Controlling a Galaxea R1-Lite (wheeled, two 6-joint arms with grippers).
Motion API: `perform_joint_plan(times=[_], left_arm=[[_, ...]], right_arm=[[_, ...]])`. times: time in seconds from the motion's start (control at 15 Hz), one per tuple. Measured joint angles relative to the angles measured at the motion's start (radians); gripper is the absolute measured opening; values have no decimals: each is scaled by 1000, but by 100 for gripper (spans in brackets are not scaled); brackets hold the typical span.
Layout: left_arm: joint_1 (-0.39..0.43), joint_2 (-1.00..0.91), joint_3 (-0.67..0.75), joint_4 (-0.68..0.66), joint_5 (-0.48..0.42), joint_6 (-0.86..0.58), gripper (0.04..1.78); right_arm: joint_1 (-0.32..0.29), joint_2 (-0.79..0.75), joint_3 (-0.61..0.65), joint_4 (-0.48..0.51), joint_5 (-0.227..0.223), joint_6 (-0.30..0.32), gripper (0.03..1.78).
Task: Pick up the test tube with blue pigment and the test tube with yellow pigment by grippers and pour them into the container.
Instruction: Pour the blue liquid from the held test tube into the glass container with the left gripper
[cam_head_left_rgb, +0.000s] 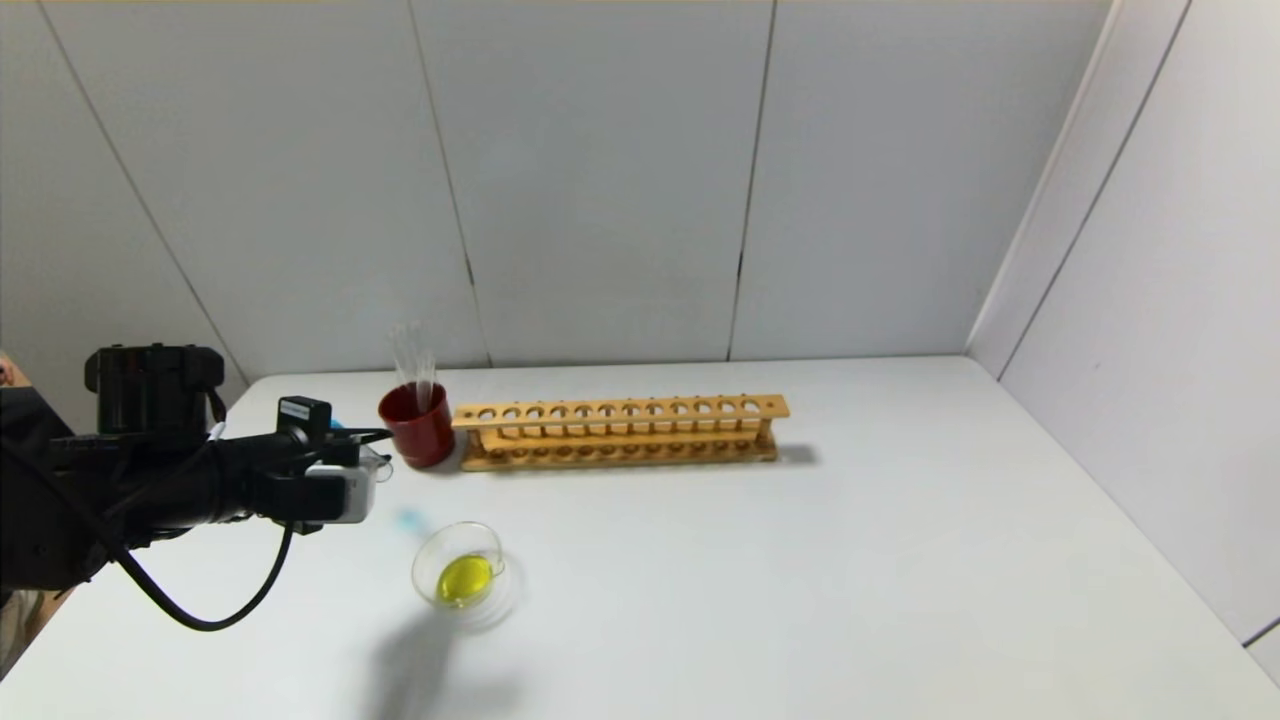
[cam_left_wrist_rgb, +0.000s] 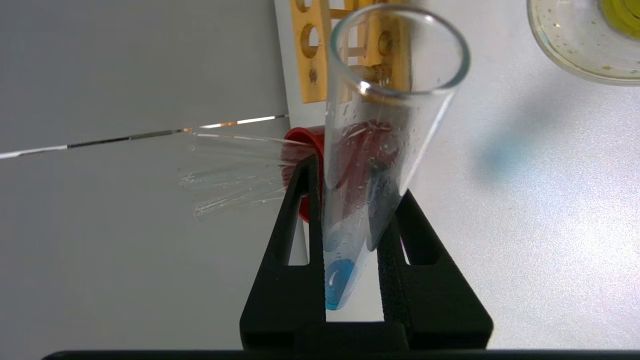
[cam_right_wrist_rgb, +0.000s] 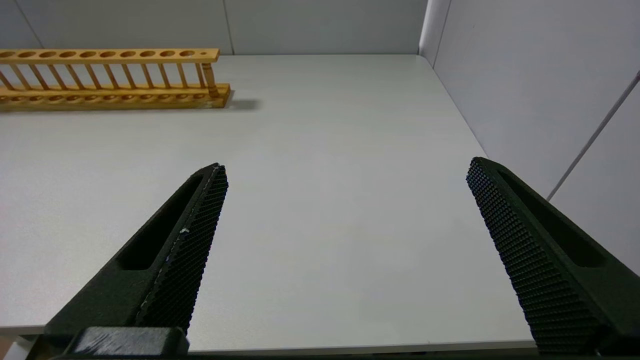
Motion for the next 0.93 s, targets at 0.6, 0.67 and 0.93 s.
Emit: perform_joint_plan(times=[0.6,0.67,0.93], left_arm=[[-5,58,10,-1,1,86,34],[-6,60,10,0,2,104,34],[-12,75,17,0,6,123,34]], right_arm=[[0,0,0,0,0,0,175],[0,0,0,0,0,0,175],[0,0,0,0,0,0,175]])
